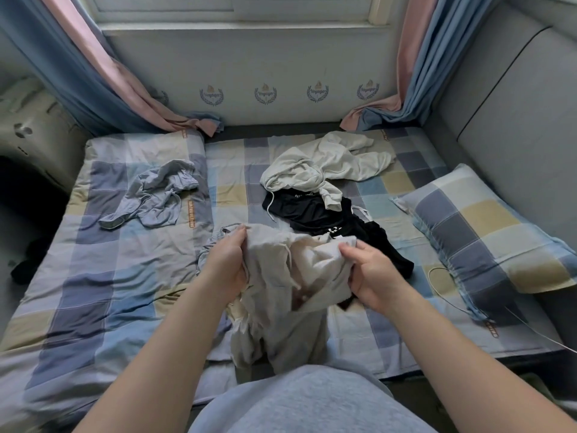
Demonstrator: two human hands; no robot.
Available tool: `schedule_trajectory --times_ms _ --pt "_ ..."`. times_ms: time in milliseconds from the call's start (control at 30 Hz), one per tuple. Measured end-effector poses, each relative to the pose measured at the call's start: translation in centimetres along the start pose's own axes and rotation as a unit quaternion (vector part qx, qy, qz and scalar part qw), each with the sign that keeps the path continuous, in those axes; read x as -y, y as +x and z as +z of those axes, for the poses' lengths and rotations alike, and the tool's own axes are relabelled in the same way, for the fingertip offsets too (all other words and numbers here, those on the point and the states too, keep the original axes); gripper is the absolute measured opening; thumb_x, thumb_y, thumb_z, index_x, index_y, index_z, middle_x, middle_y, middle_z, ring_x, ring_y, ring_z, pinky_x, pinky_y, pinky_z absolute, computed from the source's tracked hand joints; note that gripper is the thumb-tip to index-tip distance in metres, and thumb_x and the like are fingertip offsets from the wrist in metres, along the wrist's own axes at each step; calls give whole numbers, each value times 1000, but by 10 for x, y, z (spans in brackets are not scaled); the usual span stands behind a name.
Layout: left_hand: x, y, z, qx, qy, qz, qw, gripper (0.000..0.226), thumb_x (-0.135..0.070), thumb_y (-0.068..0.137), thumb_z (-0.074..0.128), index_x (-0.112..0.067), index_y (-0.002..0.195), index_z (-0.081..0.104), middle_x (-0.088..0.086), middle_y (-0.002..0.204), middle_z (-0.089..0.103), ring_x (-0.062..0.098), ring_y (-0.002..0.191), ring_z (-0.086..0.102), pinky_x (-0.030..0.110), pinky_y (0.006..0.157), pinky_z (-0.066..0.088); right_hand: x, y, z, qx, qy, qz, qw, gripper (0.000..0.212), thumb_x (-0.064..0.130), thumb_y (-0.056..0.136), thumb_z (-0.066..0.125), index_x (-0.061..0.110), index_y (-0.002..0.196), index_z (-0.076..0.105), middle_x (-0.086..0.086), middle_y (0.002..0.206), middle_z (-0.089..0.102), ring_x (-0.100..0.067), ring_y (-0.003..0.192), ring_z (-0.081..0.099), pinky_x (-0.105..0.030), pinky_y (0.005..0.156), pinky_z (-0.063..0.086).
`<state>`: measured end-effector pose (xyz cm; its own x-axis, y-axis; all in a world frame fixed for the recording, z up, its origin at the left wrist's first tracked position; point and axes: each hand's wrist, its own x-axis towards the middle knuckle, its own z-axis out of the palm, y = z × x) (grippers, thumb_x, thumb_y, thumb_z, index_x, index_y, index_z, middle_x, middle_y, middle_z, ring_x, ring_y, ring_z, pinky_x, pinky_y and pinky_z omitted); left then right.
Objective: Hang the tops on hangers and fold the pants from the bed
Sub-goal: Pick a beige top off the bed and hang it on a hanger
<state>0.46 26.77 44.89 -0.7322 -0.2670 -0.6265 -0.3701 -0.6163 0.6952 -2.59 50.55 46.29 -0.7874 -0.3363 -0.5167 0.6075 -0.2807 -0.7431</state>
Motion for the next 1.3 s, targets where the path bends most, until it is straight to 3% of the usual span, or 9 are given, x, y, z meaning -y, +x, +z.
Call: schedule_trajectory --times_ms 100,233,400,633,733,900,1000,1133,1300 --pt "5 0 -9 -32 142 -20 989 36 -33 98 63 -12 127 63 10 118 72 26 105 68 42 86 57 20 -9 12 25 17 -39 999 19 7 102 48 -1 111 62 -16 95 73 -22 82 73 -31 71 61" --pt "15 -4 -7 -100 305 101 942 79 -45 78 83 -13 140 44 4 130 57 19 110 60 37 89 53 37 -21 31 58 40 -64 995 14 11 94 56 3 103 62 -16 92 71 -21 80 72 -31 74 61" --pt "27 -15 15 -19 446 120 887 72 -80 59 72 -22 98 55 -6 94 64 15 85 66 31 66 49 42 -35 44 109 37 -78 990 9 16 84 62 8 84 67 -16 83 66 -24 73 70 -35 72 62" --pt "36 -5 29 -36 570 146 808 21 -31 85 61 -17 75 49 4 77 64 23 75 63 37 58 44 43 -42 47 157 53 -66 984 18 12 89 57 12 78 71 -9 77 67 -20 68 70 -33 65 61" --pt "35 2 22 -26 533 145 833 25 -10 88 51 -11 64 46 12 73 64 33 81 71 42 69 52 45 -38 39 106 52 -90 989 15 14 89 59 14 78 69 -5 74 65 -14 65 66 -27 64 59" --pt "24 4 3 -33 207 15 978 27 -4 99 47 -11 85 70 12 88 71 27 79 68 38 69 60 43 -18 11 -111 40 -119 986 26 9 100 54 16 75 56 -6 76 59 -21 75 61 -38 79 56" --pt "15 6 -10 -118 310 126 935 17 -13 97 55 -15 84 66 5 80 66 22 70 58 31 63 47 40 -12 0 -152 42 -100 982 23 10 100 54 15 79 59 -14 87 64 -31 93 61 -56 98 49" --pt "8 4 -14 -147 447 225 853 26 -18 94 51 -11 69 50 0 62 50 18 57 46 31 52 33 33 -10 0 -124 40 -87 988 16 12 100 55 13 86 63 -14 88 66 -27 82 66 -53 91 53" --pt "8 12 -6 -39 343 98 933 23 -12 94 43 -11 73 53 11 73 50 23 69 47 36 64 40 33 -5 1 -130 35 -90 987 19 11 101 54 13 83 60 -21 94 64 -36 94 63 -58 97 50"
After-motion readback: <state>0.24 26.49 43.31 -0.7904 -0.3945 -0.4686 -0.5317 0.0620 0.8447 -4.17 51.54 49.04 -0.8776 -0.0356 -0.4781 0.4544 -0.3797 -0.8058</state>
